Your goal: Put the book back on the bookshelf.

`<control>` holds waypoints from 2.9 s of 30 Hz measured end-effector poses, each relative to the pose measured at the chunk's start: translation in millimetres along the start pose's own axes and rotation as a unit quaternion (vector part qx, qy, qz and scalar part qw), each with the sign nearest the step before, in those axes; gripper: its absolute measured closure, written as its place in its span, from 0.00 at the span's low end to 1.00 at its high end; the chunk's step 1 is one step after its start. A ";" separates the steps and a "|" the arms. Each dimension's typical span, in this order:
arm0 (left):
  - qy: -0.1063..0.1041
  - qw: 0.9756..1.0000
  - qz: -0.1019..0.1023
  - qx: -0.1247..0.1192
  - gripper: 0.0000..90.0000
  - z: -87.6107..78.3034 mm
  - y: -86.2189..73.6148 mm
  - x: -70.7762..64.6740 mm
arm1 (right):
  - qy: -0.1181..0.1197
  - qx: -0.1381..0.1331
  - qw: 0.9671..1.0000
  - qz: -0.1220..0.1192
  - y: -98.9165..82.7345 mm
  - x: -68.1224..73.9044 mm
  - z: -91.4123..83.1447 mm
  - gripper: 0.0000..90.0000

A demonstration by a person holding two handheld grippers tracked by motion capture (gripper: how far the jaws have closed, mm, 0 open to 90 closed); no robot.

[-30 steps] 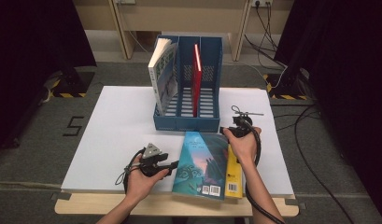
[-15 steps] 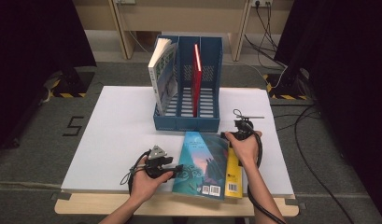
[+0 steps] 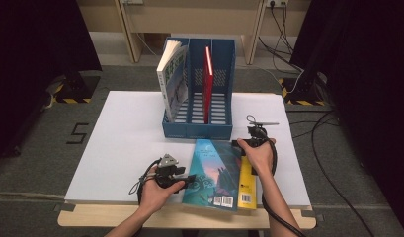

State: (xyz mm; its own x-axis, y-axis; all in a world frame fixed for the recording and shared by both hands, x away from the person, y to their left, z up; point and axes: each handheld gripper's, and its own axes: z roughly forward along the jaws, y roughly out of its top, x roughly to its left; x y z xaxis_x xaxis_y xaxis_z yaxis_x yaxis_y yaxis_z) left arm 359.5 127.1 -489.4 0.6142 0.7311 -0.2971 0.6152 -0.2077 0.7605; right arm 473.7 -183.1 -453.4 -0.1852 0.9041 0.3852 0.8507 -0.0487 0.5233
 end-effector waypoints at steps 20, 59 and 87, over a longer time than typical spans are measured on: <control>-0.029 0.999 -0.023 0.018 0.55 -1.0 -1.7 1.1 | 0.042 0.015 0.999 0.012 -3.4 3.2 5.1 0.58; -0.029 0.999 -0.014 0.016 0.55 -1.8 -3.8 0.6 | 0.063 -0.004 0.998 0.014 5.9 -0.7 7.6 0.61; -0.028 0.999 -0.011 0.015 0.55 -2.6 -5.1 0.4 | 0.082 0.041 0.993 0.077 4.0 -4.9 7.3 0.60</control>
State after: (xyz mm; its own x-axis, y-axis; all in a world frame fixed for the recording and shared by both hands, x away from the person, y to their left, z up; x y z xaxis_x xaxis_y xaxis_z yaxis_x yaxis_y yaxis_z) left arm 355.3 130.1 -492.0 0.6268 0.6981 -0.3460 0.6429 -0.2126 0.7359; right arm 481.5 -184.6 -458.7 -0.1223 0.8070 0.5778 0.9113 -0.1394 0.3875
